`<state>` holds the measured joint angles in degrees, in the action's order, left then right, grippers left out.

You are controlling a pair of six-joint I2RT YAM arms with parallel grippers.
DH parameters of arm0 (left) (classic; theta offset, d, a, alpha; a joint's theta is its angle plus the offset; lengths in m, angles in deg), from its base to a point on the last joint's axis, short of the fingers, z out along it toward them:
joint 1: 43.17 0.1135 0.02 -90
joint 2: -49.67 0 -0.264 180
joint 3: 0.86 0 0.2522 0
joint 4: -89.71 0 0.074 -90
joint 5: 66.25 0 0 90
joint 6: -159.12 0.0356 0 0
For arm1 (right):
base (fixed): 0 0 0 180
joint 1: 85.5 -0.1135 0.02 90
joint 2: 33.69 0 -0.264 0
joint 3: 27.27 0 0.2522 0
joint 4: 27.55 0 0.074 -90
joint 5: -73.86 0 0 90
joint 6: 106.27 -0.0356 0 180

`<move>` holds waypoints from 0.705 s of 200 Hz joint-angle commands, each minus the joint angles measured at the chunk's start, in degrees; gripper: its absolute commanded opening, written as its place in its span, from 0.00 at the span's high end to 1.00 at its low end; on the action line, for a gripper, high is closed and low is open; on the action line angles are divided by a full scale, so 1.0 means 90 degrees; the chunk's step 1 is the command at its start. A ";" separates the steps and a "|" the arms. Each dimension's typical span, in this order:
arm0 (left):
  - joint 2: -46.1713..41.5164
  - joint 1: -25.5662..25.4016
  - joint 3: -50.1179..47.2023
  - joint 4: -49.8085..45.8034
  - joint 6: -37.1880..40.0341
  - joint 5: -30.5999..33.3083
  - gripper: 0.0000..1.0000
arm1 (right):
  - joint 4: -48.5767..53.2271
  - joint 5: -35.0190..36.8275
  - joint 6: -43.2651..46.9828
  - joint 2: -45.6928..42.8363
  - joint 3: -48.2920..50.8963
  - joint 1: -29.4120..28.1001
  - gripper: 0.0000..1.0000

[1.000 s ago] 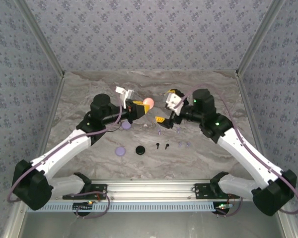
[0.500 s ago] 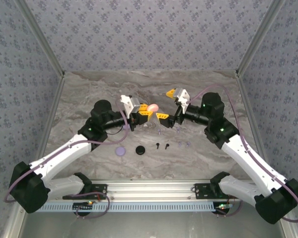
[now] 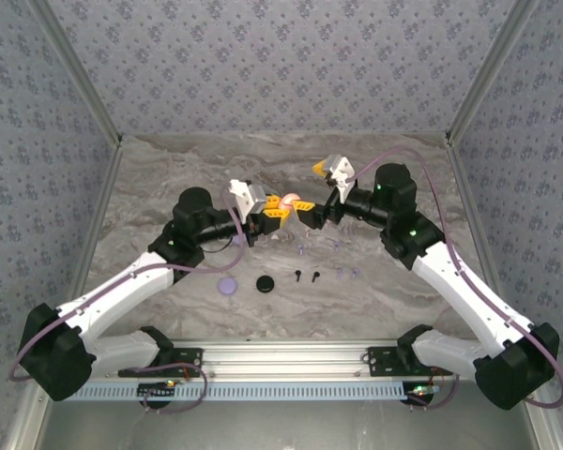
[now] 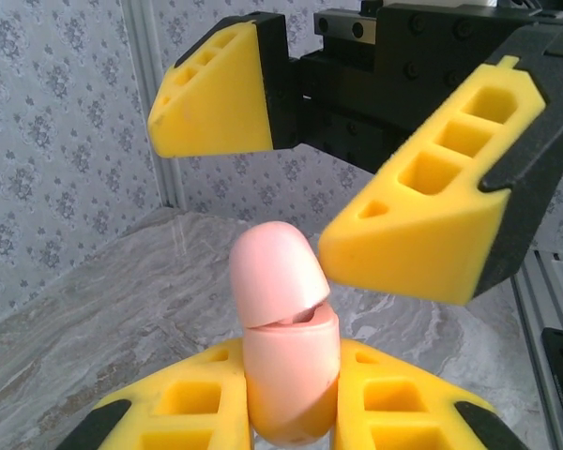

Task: Insert wireless bluetooth earbuds into charging case

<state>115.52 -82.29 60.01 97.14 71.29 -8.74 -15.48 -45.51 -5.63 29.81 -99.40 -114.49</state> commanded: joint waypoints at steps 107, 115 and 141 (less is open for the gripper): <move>0.0012 -0.0078 0.0156 0.0121 0.0290 -0.0002 1.00 | 0.0533 -0.0085 -0.0582 -0.0288 -0.0285 0.0631 0.03; -0.0050 -0.0075 0.0068 0.0158 0.0295 0.0070 1.00 | 0.0754 -0.0017 -0.0725 -0.0359 -0.0279 0.0729 0.04; -0.0284 -0.0076 -0.0311 0.0261 0.0258 0.0286 1.00 | 0.1760 0.0410 -0.1198 -0.0347 -0.0234 0.0915 0.05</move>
<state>115.91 -82.61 59.53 97.29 72.76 -7.98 -9.25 -45.09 -10.92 27.17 -100.56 -107.47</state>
